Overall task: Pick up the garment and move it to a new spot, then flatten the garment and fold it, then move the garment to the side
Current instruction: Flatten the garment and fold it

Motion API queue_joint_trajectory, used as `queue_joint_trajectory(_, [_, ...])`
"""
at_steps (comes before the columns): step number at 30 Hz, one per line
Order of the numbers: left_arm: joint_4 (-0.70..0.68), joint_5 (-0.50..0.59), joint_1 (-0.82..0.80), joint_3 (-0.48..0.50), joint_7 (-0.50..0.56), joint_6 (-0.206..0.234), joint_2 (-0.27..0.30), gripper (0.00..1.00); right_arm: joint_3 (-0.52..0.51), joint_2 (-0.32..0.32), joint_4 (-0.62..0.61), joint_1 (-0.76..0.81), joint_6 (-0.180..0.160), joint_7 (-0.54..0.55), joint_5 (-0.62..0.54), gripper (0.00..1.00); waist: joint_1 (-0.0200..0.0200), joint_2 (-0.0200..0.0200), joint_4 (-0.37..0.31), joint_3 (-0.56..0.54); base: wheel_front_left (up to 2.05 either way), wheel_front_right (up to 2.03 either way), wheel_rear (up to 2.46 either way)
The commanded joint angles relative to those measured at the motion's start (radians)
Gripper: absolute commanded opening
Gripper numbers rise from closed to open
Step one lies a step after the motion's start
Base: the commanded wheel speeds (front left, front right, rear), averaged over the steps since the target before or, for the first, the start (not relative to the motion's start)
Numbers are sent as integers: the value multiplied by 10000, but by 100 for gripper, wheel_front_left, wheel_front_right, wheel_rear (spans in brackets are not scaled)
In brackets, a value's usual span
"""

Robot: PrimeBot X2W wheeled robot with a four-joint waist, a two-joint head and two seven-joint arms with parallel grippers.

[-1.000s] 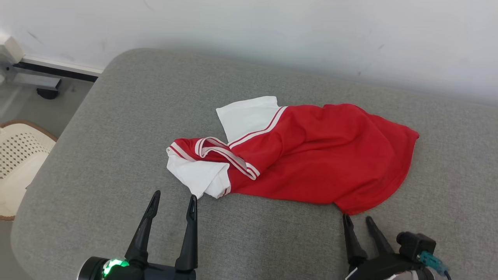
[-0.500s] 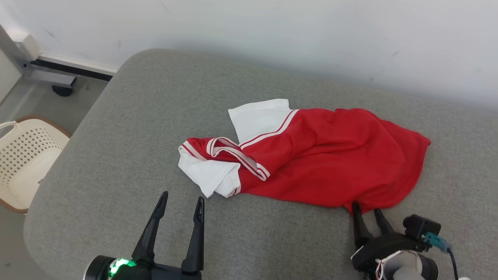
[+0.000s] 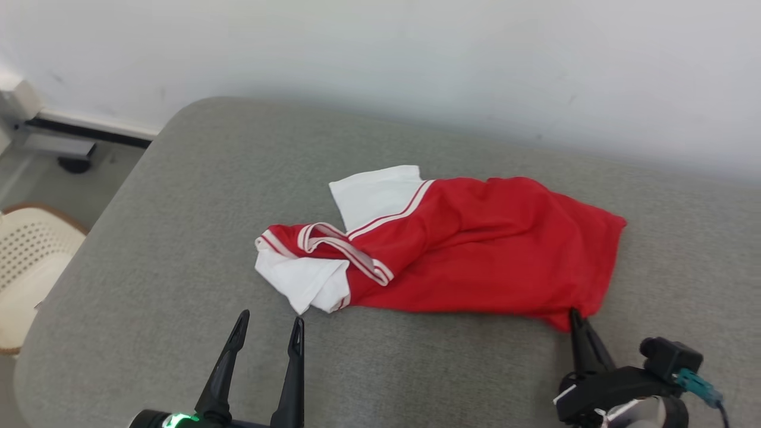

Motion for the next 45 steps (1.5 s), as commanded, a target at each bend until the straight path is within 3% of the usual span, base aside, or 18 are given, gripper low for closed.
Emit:
queue_joint_trajectory(1, [-21,44,93,17,-23,35,1,100,-21,-68,-114,151,23,1,20,0,1,0,-393,-275,0,0,0])
queue_joint_trajectory(10, [-106,151,394,64,-23,135,1,100,-280,-1275,-2750,1456,23,20,446,0,1,0,-1325,-748,0,0,0])
queue_joint_trajectory(16, [-187,205,478,118,-23,172,-1,100,-1022,-2202,-4703,2643,23,833,540,0,1,0,-1610,-788,0,0,0])
queue_joint_trajectory(19, [-213,207,499,174,-23,178,1,100,-1655,-2355,-5864,3237,23,1423,338,0,1,0,-1690,-768,0,0,0])
queue_joint_trajectory(23, [-208,113,466,133,-23,193,1,100,-2394,-2017,-6607,3290,23,2311,-153,0,1,0,-1720,-729,0,0,0])
queue_joint_trajectory(26, [-107,66,289,-30,-23,162,2,100,-2454,-1518,-5992,2481,23,2974,-551,0,1,0,-1617,-703,0,0,0])
queue_joint_trajectory(30, [-8,37,115,-266,-23,82,1,100,-2174,-1190,-3994,940,23,3407,-1165,0,1,0,-1301,-643,0,0,0])
queue_joint_trajectory(35, [153,-2,-98,-485,-23,43,1,100,-1705,-1207,-909,-1026,23,2867,-1740,0,1,0,-717,-527,0,0,0])
queue_joint_trajectory(39, [154,-78,-224,-576,-23,130,1,100,-1842,-1352,1614,-2356,23,1645,-2457,0,1,0,-416,-304,0,0,0])
queue_joint_trajectory(40, [149,-98,-225,-587,-23,133,-1,100,-1947,-1387,2054,-2516,23,1414,-2654,6,1,0,-411,-273,0,0,0])
queue_joint_trajectory(41, [149,-98,-225,-587,-23,133,-1,100,-1947,-1387,2054,-2516,23,1414,-2654,6,1,0,-411,-273,0,0,0])
queue_joint_trajectory(42, [158,-103,-211,-596,-23,162,-1,100,-2053,-1424,2470,-2664,23,1189,-2803,46,1,0,-425,-243,0,0,0])
queue_joint_trajectory(43, [177,-123,-200,-591,-23,187,1,100,-2127,-1469,2805,-2782,23,975,-2965,60,1,0,-459,-223,0,0,0])
queue_joint_trajectory(45, [191,-171,-166,-549,-23,237,2,100,-2323,-1561,3359,-2965,23,540,-3309,100,1,0,-607,-196,0,0,0])
